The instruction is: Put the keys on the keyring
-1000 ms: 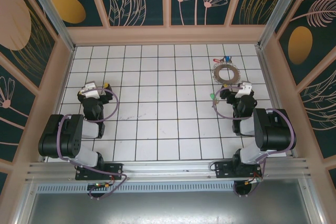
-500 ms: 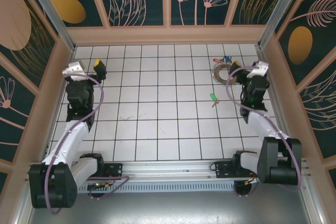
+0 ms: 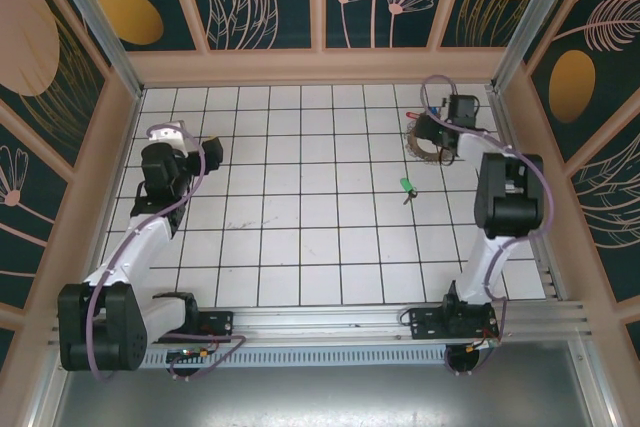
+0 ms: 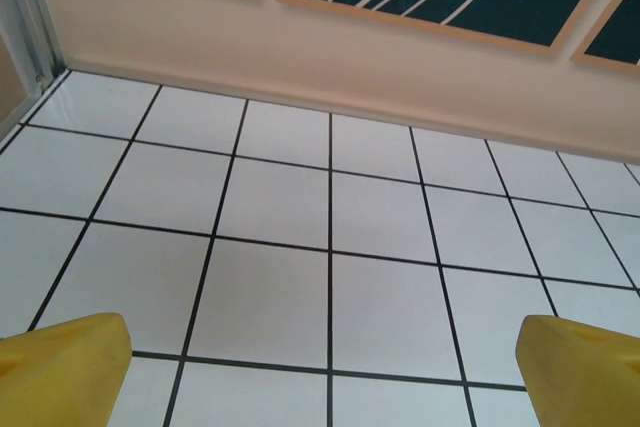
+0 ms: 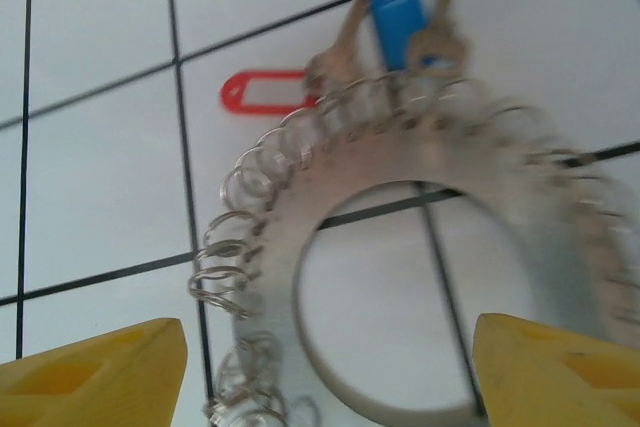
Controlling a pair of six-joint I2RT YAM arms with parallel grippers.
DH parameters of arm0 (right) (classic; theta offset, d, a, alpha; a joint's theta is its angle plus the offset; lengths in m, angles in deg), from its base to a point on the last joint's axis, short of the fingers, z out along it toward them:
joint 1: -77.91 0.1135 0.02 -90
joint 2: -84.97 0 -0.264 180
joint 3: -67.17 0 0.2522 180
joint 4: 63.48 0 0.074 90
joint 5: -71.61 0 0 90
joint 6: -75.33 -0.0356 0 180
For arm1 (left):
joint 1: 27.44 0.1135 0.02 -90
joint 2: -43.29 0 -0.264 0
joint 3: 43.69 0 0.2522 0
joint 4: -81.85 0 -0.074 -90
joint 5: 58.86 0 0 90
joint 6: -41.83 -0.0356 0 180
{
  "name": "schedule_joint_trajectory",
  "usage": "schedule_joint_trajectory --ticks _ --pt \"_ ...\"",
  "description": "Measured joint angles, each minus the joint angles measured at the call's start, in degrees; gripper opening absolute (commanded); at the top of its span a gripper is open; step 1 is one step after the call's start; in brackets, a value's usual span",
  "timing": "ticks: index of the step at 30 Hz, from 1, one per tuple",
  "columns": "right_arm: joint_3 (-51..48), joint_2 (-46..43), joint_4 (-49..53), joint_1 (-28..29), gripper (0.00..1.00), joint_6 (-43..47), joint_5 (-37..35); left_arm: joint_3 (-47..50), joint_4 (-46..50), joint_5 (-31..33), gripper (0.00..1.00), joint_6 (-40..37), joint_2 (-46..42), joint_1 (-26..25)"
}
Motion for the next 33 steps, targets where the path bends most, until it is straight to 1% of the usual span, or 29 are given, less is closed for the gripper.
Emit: schedule_joint_trajectory --ticks 1,4,7,12,18,23,26,28,33 --pt "2.64 2.14 1.36 0.72 0.71 0.33 0.42 -0.28 0.44 0.0 0.99 0.02 0.5 0.0" --pt "9.99 7.45 5.49 2.25 0.7 0.79 0.04 -1.07 1.36 0.22 0.99 0.15 1.92 0.0" --pt "13.64 10.34 8.07 3.63 0.68 0.59 -1.29 -1.27 1.92 1.36 0.99 0.46 2.38 0.0" --pt "13.9 11.19 11.37 6.05 0.68 0.46 -1.07 -2.54 3.19 3.39 0.99 0.46 3.34 0.0" --pt "13.66 11.74 11.61 8.39 0.67 1.01 0.68 -2.56 3.21 5.01 0.99 0.46 3.5 0.0" --pt "11.43 10.32 11.1 11.26 0.68 0.22 2.8 -2.56 3.32 5.18 0.99 0.48 3.65 0.0" --pt "10.45 9.51 11.13 14.82 0.69 -1.64 5.18 -2.56 3.32 5.18 0.99 0.66 3.82 0.0" --pt "10.45 9.51 10.99 18.32 0.69 -2.84 6.38 -2.56 3.34 5.18 0.99 0.85 4.0 0.0" --pt "10.45 9.51 10.32 29.24 0.7 -6.14 9.31 -2.56 3.34 5.35 0.99 1.07 4.09 0.0"
